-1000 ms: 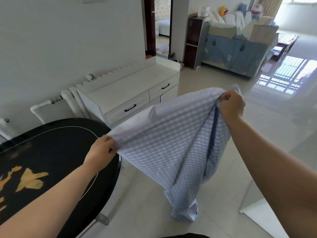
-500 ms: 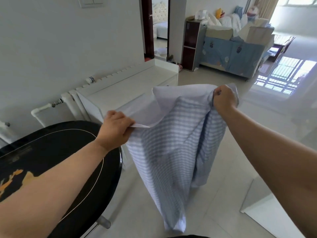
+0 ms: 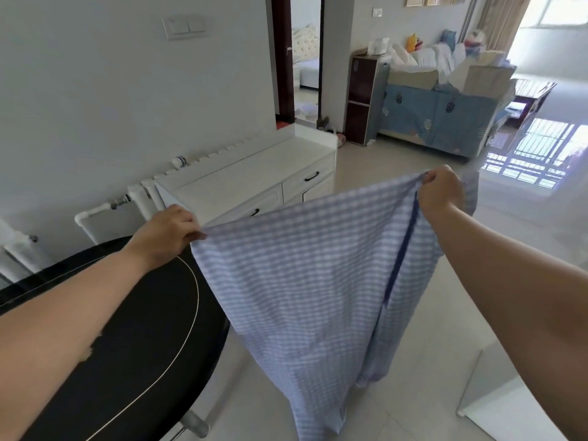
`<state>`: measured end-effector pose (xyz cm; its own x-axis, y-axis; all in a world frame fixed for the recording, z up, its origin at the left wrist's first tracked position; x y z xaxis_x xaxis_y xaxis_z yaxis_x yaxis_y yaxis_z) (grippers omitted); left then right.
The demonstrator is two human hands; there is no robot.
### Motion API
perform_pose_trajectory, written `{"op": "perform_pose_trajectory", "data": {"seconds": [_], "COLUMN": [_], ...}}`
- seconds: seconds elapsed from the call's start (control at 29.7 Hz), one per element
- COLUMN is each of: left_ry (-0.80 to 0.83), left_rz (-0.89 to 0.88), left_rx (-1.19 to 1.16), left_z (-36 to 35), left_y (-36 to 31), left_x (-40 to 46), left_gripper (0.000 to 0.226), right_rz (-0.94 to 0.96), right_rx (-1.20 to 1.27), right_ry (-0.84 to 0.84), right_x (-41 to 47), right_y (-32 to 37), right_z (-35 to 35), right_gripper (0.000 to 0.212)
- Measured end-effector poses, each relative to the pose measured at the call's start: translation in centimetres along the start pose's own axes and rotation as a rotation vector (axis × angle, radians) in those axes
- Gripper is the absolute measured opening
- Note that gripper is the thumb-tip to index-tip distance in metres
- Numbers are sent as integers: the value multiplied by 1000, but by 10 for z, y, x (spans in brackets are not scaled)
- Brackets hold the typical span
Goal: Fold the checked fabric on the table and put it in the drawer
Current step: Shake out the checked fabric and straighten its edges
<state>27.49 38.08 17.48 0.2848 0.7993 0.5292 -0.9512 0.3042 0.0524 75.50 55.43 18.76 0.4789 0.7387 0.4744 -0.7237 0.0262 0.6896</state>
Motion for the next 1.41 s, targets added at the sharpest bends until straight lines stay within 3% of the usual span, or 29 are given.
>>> {"op": "perform_pose_trajectory", "data": {"seconds": [0.13, 0.24, 0.3, 0.4, 0.47, 0.54, 0.67, 0.84, 1.01, 1.11, 1.28, 1.41], "left_ry": [-121, -94, 44, 367, 457, 341, -25, -88, 97, 276, 479, 487], "left_rz": [175, 37, -92, 12, 186, 275, 25, -7, 41, 109, -170, -291], "left_rx": [-127, -92, 19, 296, 194, -72, -141, -52, 46, 125, 243, 293], "left_z": [9, 6, -1, -19, -28, -30, -14, -9, -23, -30, -50, -62], "left_y": [-7, -19, -26, -11, 0, 0, -25, -47, -29, -3, -6, -14], "left_x": [-3, -10, -12, -14, -18, -22, -17, -4, -8, -25, -54, -74], "left_gripper": [37, 49, 64, 79, 77, 75, 53, 59, 74, 67, 24, 19], "right_rz": [-27, -24, -16, 28, 48, 24, -39, -37, -19, 7, -5, -38], "right_rx": [-16, -64, -118, -159, -183, -209, -280, -287, -261, -280, -312, -348], "right_ry": [3, 9, 41, 114, 137, 134, 150, 179, 170, 170, 213, 240], "right_x": [7, 12, 11, -2, -11, -13, -7, -12, -20, -23, -38, -41], "right_y": [-9, -12, -13, -7, -7, -12, -25, -26, -31, -39, -47, -56], "right_z": [4, 7, 6, -1, -2, 2, 11, 8, 4, 3, -6, -7], "right_gripper": [12, 14, 18, 19, 20, 21, 23, 23, 23, 23, 23, 24]}}
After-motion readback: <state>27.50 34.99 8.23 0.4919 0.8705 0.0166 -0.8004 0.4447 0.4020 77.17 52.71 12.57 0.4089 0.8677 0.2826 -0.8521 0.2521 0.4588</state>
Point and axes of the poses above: each hand's wrist, its own x-axis towards the middle knuckle, its own z-axis out of the back of the hand, y = z × x, the point moved 4 cm from there along x, towards the middle knuckle, and after that the axes turned 13 degrees about -y, right-handed, at the moved point
